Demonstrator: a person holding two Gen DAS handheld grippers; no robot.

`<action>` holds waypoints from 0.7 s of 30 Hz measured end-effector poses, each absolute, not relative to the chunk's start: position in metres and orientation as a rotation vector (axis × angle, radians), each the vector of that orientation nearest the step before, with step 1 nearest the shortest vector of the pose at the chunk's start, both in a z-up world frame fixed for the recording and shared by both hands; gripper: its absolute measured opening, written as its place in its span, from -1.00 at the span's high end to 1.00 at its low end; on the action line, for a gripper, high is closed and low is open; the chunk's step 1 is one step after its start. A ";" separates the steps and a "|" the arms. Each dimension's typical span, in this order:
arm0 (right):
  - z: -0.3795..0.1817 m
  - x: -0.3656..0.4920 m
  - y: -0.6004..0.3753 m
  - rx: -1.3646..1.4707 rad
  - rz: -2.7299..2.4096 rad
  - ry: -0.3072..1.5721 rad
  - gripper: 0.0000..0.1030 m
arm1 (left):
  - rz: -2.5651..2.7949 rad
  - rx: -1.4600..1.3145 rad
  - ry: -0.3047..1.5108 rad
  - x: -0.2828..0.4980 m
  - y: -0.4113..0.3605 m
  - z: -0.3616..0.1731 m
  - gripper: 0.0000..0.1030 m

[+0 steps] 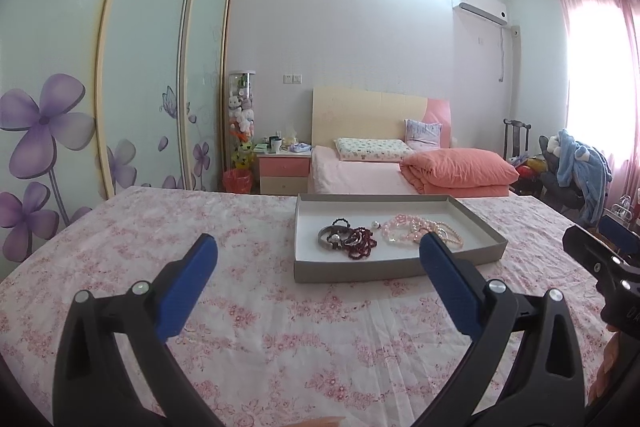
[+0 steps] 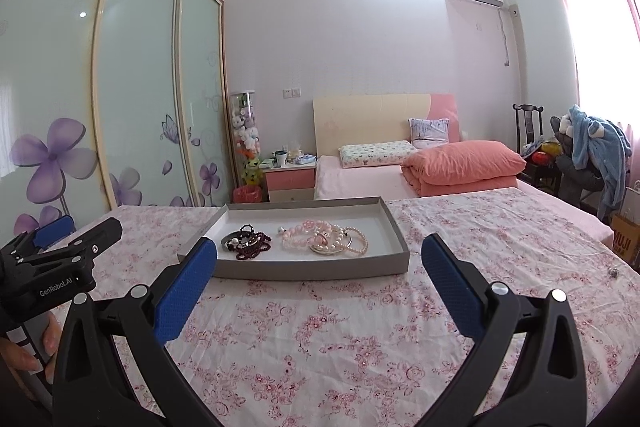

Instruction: Organize jewelry

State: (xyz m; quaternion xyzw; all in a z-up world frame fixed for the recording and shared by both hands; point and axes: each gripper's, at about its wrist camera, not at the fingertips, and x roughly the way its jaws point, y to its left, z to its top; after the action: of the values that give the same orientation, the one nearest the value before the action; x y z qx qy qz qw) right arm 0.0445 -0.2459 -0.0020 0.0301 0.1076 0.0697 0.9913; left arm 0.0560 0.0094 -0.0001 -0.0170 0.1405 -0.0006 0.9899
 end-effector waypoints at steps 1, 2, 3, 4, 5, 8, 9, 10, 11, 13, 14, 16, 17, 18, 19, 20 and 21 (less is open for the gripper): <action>-0.002 0.045 -0.246 0.060 0.141 0.216 -0.97 | -0.001 -0.035 0.282 0.056 0.009 0.000 -0.92; -0.002 0.045 -0.246 0.059 0.142 0.217 -0.97 | -0.001 -0.034 0.282 0.056 0.009 0.000 -0.92; -0.002 0.045 -0.246 0.059 0.142 0.217 -0.97 | -0.001 -0.034 0.282 0.056 0.009 0.000 -0.92; -0.002 0.045 -0.246 0.060 0.141 0.217 -0.97 | 0.000 -0.033 0.281 0.056 0.009 0.000 -0.92; -0.002 0.045 -0.246 0.060 0.141 0.216 -0.97 | 0.000 -0.032 0.281 0.056 0.009 0.000 -0.92; -0.003 0.046 -0.246 0.062 0.140 0.217 -0.97 | 0.001 -0.031 0.282 0.056 0.009 0.000 -0.92; -0.003 0.046 -0.245 0.062 0.141 0.218 -0.97 | 0.000 -0.031 0.283 0.057 0.009 0.000 -0.92; -0.003 0.046 -0.245 0.062 0.141 0.219 -0.97 | 0.000 -0.030 0.283 0.057 0.009 0.000 -0.92; -0.002 0.045 -0.246 0.061 0.141 0.217 -0.97 | 0.000 -0.030 0.282 0.056 0.009 0.000 -0.92; -0.002 0.046 -0.245 0.060 0.141 0.218 -0.97 | 0.001 -0.030 0.282 0.056 0.009 0.000 -0.92; -0.003 0.045 -0.245 0.061 0.141 0.217 -0.97 | 0.000 -0.030 0.282 0.056 0.009 0.000 -0.92; -0.003 0.045 -0.245 0.061 0.141 0.217 -0.97 | 0.000 -0.029 0.282 0.056 0.009 0.000 -0.92; -0.003 0.045 -0.245 0.061 0.140 0.217 -0.97 | 0.000 -0.029 0.282 0.056 0.009 0.000 -0.92; -0.003 0.045 -0.246 0.061 0.141 0.218 -0.97 | -0.001 -0.030 0.282 0.056 0.009 0.000 -0.92; -0.003 0.045 -0.246 0.062 0.141 0.218 -0.97 | 0.000 -0.030 0.282 0.056 0.009 0.000 -0.92; -0.003 0.045 -0.245 0.062 0.141 0.218 -0.97 | 0.000 -0.029 0.282 0.056 0.008 0.000 -0.92; -0.003 0.045 -0.245 0.061 0.141 0.218 -0.97 | -0.001 -0.029 0.282 0.056 0.009 0.000 -0.92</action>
State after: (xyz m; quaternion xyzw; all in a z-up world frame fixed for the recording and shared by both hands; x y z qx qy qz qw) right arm 0.0454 -0.2455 -0.0026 0.0305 0.1085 0.0704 0.9911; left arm 0.0561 0.0085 0.0001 -0.0146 0.1405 -0.0004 0.9900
